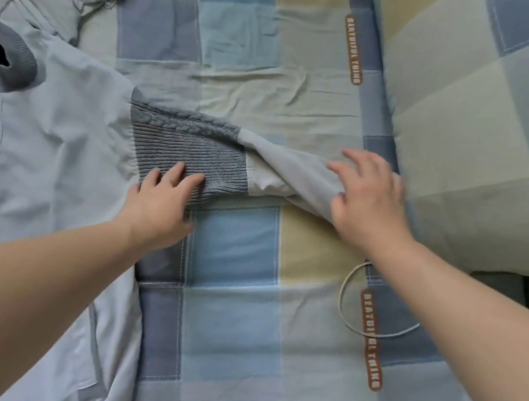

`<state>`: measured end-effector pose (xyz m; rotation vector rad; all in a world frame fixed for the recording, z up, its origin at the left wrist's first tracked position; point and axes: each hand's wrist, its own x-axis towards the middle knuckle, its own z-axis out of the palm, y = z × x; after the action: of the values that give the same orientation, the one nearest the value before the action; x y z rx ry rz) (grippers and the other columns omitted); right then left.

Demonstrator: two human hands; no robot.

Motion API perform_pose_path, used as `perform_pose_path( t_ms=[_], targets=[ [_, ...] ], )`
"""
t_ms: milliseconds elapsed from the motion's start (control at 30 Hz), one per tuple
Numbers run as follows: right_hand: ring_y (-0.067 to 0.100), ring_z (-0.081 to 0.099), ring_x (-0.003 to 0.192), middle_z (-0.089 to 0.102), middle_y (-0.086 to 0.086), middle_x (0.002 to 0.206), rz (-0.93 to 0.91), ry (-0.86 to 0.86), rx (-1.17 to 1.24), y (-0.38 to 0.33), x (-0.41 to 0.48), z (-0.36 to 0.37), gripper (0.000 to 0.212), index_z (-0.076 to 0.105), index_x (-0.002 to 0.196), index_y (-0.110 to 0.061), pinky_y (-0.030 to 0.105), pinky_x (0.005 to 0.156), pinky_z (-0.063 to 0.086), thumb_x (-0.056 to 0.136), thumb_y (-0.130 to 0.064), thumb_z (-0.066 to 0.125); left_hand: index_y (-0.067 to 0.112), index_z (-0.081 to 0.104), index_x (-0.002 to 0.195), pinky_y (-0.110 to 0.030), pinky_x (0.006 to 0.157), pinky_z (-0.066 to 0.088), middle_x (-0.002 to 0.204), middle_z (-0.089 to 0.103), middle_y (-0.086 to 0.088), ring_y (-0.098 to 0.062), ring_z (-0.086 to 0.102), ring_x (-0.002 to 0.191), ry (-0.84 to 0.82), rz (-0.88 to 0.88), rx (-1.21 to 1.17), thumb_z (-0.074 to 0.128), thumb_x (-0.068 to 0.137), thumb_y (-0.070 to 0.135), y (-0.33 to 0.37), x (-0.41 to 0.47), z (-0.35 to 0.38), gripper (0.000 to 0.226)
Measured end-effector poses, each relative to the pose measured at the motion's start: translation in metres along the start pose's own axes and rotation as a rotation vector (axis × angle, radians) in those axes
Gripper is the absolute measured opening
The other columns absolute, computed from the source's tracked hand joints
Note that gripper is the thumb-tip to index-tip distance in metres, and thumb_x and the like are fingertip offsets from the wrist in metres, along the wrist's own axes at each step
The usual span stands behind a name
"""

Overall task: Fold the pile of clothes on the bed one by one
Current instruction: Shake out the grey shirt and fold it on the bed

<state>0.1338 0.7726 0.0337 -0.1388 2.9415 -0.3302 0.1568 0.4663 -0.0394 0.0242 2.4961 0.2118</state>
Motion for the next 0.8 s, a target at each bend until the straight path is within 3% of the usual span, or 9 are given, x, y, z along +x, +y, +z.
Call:
perform_pose_path(
  t_ms=[100, 233, 333, 400, 467, 567, 633, 700, 800],
  targets=[
    [0.029, 0.025, 0.147, 0.034, 0.001, 0.158, -0.018, -0.151, -0.018, -0.040, 0.021, 0.040, 0.055, 0.048, 0.144, -0.030, 0.051, 0.114, 0.021, 0.089, -0.030, 0.051, 0.044, 0.016, 0.154, -0.058, 0.117, 0.027, 0.169, 0.006, -0.004, -0.050, 0.022, 0.146, -0.031, 0.044, 0.011, 0.068, 0.090, 0.037, -0.011, 0.017, 0.014, 0.083],
    [0.029, 0.011, 0.151, 0.017, 0.001, 0.162, 0.274, -0.372, -0.126, -0.052, 0.059, 0.086, 0.075, 0.023, 0.151, -0.038, 0.064, 0.114, 0.016, 0.088, -0.039, 0.064, 0.038, 0.026, 0.145, -0.065, 0.111, 0.032, 0.168, 0.011, -0.009, -0.058, 0.026, 0.139, 0.024, 0.052, 0.003, 0.058, 0.097, 0.025, -0.015, 0.030, 0.031, 0.059],
    [0.031, 0.042, 0.132, 0.045, 0.004, 0.142, 0.296, -0.352, -0.032, -0.025, 0.066, 0.088, 0.050, 0.048, 0.134, -0.028, 0.052, 0.104, 0.040, 0.087, -0.022, 0.062, 0.030, 0.036, 0.127, -0.068, 0.107, 0.034, 0.167, 0.012, -0.009, -0.062, 0.028, 0.135, 0.026, 0.038, -0.026, 0.049, 0.097, 0.009, -0.013, 0.036, 0.030, 0.039],
    [0.035, 0.055, 0.110, 0.061, 0.009, 0.115, 0.292, -0.269, 0.046, -0.005, 0.067, 0.070, 0.018, 0.060, 0.101, -0.024, 0.042, 0.087, 0.047, 0.087, -0.013, 0.057, 0.026, 0.040, 0.120, -0.068, 0.107, 0.033, 0.167, 0.011, -0.008, -0.062, 0.027, 0.136, -0.014, 0.028, -0.040, 0.047, 0.091, 0.003, -0.011, 0.036, 0.025, 0.038],
    [0.038, 0.060, 0.098, 0.066, 0.013, 0.096, 0.308, -0.208, 0.051, 0.018, 0.074, 0.045, 0.012, 0.060, 0.081, -0.020, 0.040, 0.075, 0.048, 0.090, -0.014, 0.056, 0.025, 0.046, 0.116, -0.066, 0.109, 0.032, 0.168, 0.012, -0.007, -0.060, 0.026, 0.138, -0.066, 0.028, -0.078, 0.049, 0.086, 0.004, -0.012, 0.033, 0.018, 0.037],
    [0.041, 0.062, 0.104, 0.069, 0.018, 0.108, 0.435, -0.126, 0.015, 0.052, 0.094, 0.011, 0.011, 0.070, 0.097, -0.018, 0.041, 0.085, 0.050, 0.094, -0.020, 0.060, 0.028, 0.046, 0.100, -0.057, 0.113, 0.032, 0.167, 0.018, -0.007, -0.054, 0.028, 0.140, -0.130, 0.052, -0.129, 0.052, 0.077, 0.014, -0.015, 0.030, 0.004, 0.027],
    [0.040, 0.056, 0.117, 0.062, 0.018, 0.125, 0.505, -0.069, -0.094, 0.057, 0.104, 0.000, 0.027, 0.065, 0.118, -0.020, 0.043, 0.099, 0.045, 0.092, -0.013, 0.059, 0.028, 0.046, 0.100, -0.057, 0.115, 0.028, 0.166, 0.018, -0.005, -0.048, 0.022, 0.145, -0.124, 0.044, -0.080, 0.054, 0.076, 0.027, -0.013, 0.025, -0.005, 0.026],
    [0.038, 0.045, 0.127, 0.051, 0.015, 0.136, 0.406, 0.058, -0.179, 0.039, 0.103, -0.005, 0.046, 0.056, 0.131, -0.021, 0.044, 0.106, 0.036, 0.086, -0.008, 0.056, 0.030, 0.047, 0.118, -0.059, 0.118, 0.021, 0.167, 0.011, -0.002, -0.040, 0.008, 0.152, -0.069, 0.080, 0.045, 0.062, 0.082, 0.044, -0.004, 0.019, -0.007, 0.041],
    [0.036, 0.040, 0.135, 0.047, 0.011, 0.147, -0.038, 0.068, -0.083, -0.010, 0.083, 0.011, 0.054, 0.054, 0.140, -0.022, 0.048, 0.107, 0.031, 0.086, -0.020, 0.047, 0.040, 0.038, 0.140, -0.056, 0.120, 0.018, 0.169, 0.006, 0.002, -0.036, 0.004, 0.153, 0.095, 0.137, 0.000, 0.050, 0.092, 0.063, 0.015, 0.018, -0.001, 0.055]
  ],
)
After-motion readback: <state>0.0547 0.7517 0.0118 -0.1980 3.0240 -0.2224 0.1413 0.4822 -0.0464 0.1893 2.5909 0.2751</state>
